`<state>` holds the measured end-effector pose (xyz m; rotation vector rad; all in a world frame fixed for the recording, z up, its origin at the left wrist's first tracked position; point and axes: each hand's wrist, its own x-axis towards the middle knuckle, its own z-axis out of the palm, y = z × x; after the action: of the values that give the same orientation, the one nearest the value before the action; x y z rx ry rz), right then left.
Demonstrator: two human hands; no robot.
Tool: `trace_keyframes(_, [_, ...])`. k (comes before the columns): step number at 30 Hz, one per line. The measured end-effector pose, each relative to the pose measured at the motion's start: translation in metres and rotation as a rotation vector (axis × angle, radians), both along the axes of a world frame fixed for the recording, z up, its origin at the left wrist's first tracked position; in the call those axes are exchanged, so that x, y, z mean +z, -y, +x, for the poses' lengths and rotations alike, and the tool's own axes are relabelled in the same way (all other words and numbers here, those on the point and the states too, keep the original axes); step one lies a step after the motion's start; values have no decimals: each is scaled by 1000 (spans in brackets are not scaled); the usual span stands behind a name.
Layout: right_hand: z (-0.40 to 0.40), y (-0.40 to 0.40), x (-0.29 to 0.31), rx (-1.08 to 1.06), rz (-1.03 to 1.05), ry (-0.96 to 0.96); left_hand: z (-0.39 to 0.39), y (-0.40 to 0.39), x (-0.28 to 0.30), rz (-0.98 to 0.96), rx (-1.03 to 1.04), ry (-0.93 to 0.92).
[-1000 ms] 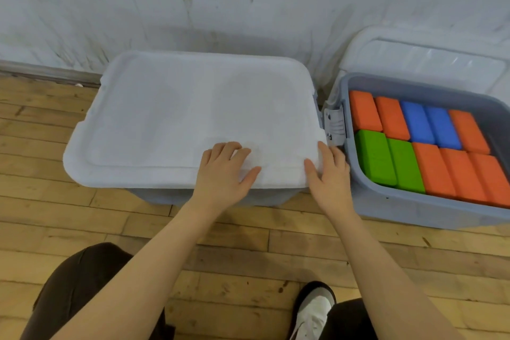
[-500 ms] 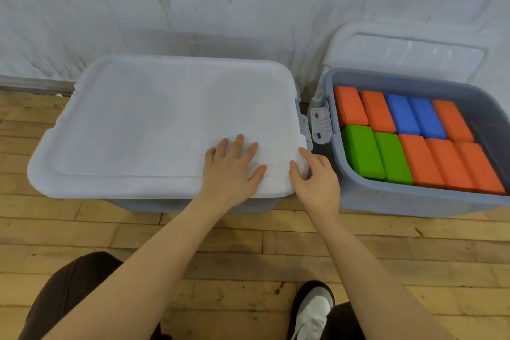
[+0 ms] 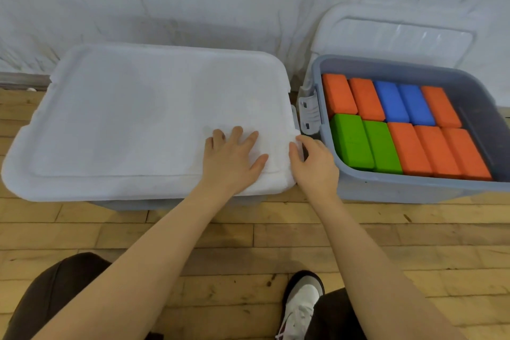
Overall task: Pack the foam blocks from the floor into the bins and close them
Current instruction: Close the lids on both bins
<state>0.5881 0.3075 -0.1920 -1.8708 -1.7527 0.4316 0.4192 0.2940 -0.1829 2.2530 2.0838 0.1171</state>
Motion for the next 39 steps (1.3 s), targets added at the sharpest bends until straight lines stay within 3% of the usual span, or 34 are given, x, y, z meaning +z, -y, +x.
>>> trace_keyframes(4, [11,-35,3,56,57,22,13,-29,0,-49,1,68])
trace_keyframes(9, [7,-44,-9,118,-35,52,18,-42,-22,-136,-24,5])
trace_keyframes(12, [-7,-35,-19,88,-127,-68,10,-40,-24,-126,-27,10])
trace_keyframes(21, [-41,-31,-17,88,-112,-217,-37,-39,-18,-119,-61,30])
trace_keyframes(27, [-40,-49,-15,96,-427,-243,-30,-41,-20,-112,-18,4])
trace_keyframes(33, [-45,-49,-4,65,-100,-141,-22,-45,-22,-115,10,29])
trace_keyframes(39, [-44,-41,-10,61,-136,-127,-31,-46,-12,-139,-13,167])
